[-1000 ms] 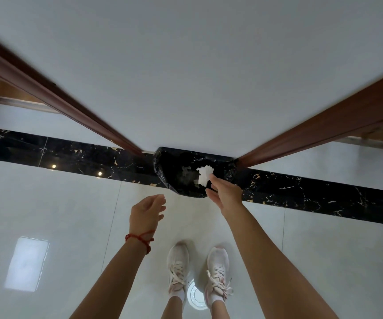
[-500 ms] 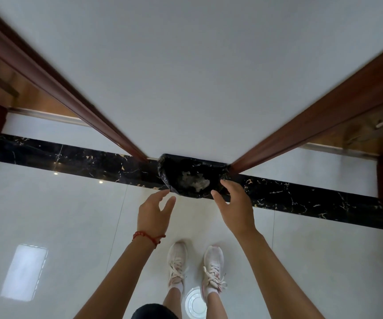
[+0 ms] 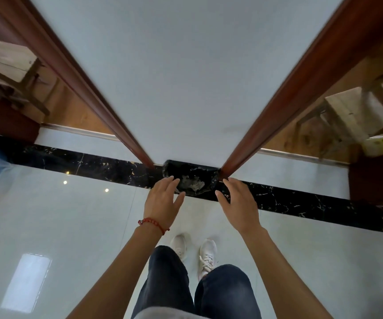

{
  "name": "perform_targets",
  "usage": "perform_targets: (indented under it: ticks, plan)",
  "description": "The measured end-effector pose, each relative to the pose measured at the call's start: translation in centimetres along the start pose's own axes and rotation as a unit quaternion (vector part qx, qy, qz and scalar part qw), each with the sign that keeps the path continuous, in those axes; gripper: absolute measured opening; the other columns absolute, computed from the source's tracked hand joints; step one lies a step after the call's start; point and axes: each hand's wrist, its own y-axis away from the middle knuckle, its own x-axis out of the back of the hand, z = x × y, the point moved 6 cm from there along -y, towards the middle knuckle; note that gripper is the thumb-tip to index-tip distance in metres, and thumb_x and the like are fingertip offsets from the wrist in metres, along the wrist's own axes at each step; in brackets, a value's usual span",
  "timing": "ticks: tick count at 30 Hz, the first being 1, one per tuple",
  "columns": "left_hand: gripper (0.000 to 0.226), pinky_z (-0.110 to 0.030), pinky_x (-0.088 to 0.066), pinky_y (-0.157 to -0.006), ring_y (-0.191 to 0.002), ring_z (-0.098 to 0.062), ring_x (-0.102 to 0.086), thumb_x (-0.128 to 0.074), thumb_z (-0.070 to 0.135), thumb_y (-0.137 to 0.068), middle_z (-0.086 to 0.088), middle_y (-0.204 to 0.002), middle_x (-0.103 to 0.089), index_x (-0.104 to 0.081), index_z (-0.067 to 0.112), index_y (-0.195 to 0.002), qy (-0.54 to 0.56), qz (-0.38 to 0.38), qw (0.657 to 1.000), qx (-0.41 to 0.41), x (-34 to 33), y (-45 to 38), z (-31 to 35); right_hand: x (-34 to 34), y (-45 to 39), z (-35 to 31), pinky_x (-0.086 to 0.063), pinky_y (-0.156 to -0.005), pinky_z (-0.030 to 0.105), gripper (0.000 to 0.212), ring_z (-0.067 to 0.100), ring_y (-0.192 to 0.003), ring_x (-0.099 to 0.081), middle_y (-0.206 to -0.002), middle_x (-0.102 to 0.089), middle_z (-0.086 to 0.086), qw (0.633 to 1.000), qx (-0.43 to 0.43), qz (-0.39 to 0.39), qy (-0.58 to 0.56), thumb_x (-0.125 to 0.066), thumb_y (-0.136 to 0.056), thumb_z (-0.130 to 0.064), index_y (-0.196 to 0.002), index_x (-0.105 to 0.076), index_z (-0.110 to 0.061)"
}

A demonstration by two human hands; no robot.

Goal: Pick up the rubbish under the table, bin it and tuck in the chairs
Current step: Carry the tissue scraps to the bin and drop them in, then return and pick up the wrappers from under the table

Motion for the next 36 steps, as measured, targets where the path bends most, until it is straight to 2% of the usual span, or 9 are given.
perform_targets:
  ticks: [11, 15, 20, 28, 36]
  plan:
    - [0.046, -0.037, -0.026, -0.11, -0.133, -0.023, -0.033, -0.046, 0.034, -0.091, -0.008, -0.141, -0.042, -0.041, 0.013, -0.132, -0.018, -0.018, 0.998, -0.065, 3.2, 3.1, 6.9, 7.1, 4.4, 0.2, -0.033, -0.106, 0.034, 0.045, 0.022, -0.128, -0.041, -0.135, -0.05, 0.011, 0.999, -0.006, 0.051, -0.009, -0.049, -0.092, -0.035, -0.129, -0.049, -0.008]
    - [0.046, -0.036, -0.024, -0.111, -0.132, -0.024, -0.033, -0.046, 0.033, -0.091, -0.009, -0.14, -0.043, -0.042, 0.012, -0.131, -0.032, -0.031, 0.994, -0.103, 3.5, 2.8, 8.8, 8.6, 6.0, 1.3, -0.034, -0.105, 0.034, 0.045, 0.024, -0.127, -0.043, -0.134, -0.052, 0.012, 0.996, -0.037, 0.077, -0.013, -0.049, -0.092, -0.034, -0.128, -0.049, -0.007]
    - [0.043, -0.036, -0.025, -0.11, -0.129, -0.027, -0.037, -0.048, 0.029, -0.09, -0.012, -0.138, -0.046, -0.046, 0.009, -0.127, -0.04, -0.049, 0.98, -0.191, 3.8, 2.0, 11.5, 9.4, 8.6, 2.6, -0.036, -0.103, 0.035, 0.045, 0.027, -0.126, -0.044, -0.132, -0.053, 0.015, 0.986, -0.108, 0.125, -0.025, -0.052, -0.091, -0.031, -0.127, -0.05, -0.005]
    - [0.045, -0.037, -0.023, -0.11, -0.131, -0.027, -0.033, -0.044, 0.033, -0.092, -0.011, -0.141, -0.042, -0.041, 0.011, -0.131, -0.086, -0.138, 0.93, -0.331, 2.5, 2.6, 13.8, 7.7, 16.2, 3.4, -0.032, -0.105, 0.033, 0.048, 0.021, -0.131, -0.037, -0.141, -0.044, 0.009, 0.938, -0.274, 0.2, -0.067, -0.046, -0.093, -0.036, -0.134, -0.042, -0.011]
    - [0.044, -0.039, -0.03, -0.108, -0.126, -0.029, -0.039, -0.048, 0.029, -0.09, -0.014, -0.135, -0.047, -0.045, 0.008, -0.128, -0.112, -0.211, 0.844, -0.48, -0.1, 7.6, 16.6, 5.1, 26.7, 2.2, -0.03, -0.106, 0.032, 0.048, 0.02, -0.131, -0.037, -0.142, -0.044, 0.008, 0.857, -0.426, 0.277, -0.087, -0.044, -0.094, -0.037, -0.134, -0.042, -0.012]
